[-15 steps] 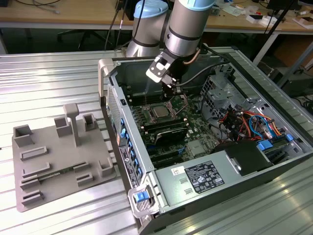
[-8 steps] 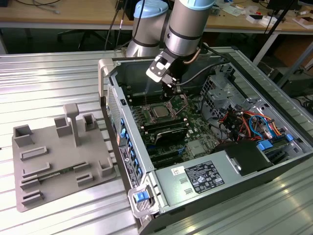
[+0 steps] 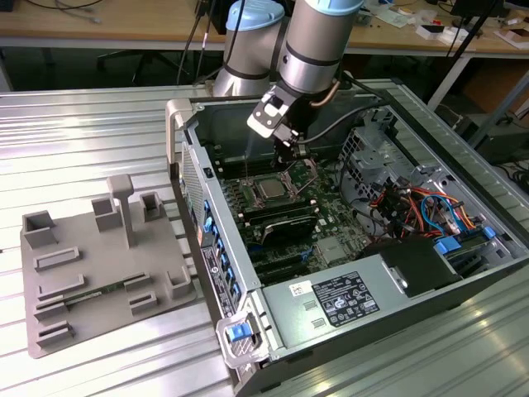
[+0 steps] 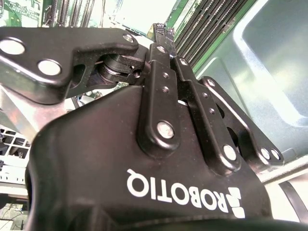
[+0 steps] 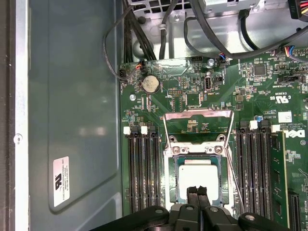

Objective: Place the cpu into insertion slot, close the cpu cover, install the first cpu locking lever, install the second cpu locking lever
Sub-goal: 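Place the cpu into insertion slot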

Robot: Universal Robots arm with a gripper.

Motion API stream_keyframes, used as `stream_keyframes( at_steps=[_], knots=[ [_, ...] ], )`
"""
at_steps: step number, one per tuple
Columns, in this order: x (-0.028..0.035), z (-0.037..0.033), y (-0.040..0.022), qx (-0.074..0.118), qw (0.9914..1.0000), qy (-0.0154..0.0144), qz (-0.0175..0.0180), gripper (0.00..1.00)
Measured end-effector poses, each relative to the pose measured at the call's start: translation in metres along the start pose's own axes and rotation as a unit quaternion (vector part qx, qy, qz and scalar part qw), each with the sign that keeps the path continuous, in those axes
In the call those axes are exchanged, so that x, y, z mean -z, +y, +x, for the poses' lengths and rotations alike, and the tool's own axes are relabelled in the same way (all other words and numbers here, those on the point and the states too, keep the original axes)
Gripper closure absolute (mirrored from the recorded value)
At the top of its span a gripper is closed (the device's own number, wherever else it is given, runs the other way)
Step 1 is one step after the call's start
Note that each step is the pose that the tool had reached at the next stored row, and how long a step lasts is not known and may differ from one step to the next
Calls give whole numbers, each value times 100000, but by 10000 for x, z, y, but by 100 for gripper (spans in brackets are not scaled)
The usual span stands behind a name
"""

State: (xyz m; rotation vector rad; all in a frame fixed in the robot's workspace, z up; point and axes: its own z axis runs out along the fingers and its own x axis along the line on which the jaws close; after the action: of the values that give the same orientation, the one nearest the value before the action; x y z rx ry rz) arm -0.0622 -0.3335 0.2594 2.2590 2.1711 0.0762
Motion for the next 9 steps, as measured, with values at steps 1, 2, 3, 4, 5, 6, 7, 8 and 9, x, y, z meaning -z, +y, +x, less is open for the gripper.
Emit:
stream_keyframes(
  at_steps=[1, 2, 3, 4, 5, 6, 7, 8, 9],
  knots=[
    [1, 0, 0, 1, 100000, 2, -2, 89],
    [3, 0, 0, 1, 100000, 2, -2, 89],
    [4, 0, 0, 0, 100000, 2, -3, 89],
    [6, 0, 0, 1, 100000, 1, -2, 89],
    [8, 0, 1, 2, 100000, 1, 1, 89],
    [10, 0, 0, 0, 100000, 4, -1, 89],
    [12, 0, 0, 0, 100000, 2, 0, 89],
    [14, 0, 1, 0, 100000, 4, -4, 89],
    [17, 1, 1, 1, 100000, 1, 1, 89]
  ],
)
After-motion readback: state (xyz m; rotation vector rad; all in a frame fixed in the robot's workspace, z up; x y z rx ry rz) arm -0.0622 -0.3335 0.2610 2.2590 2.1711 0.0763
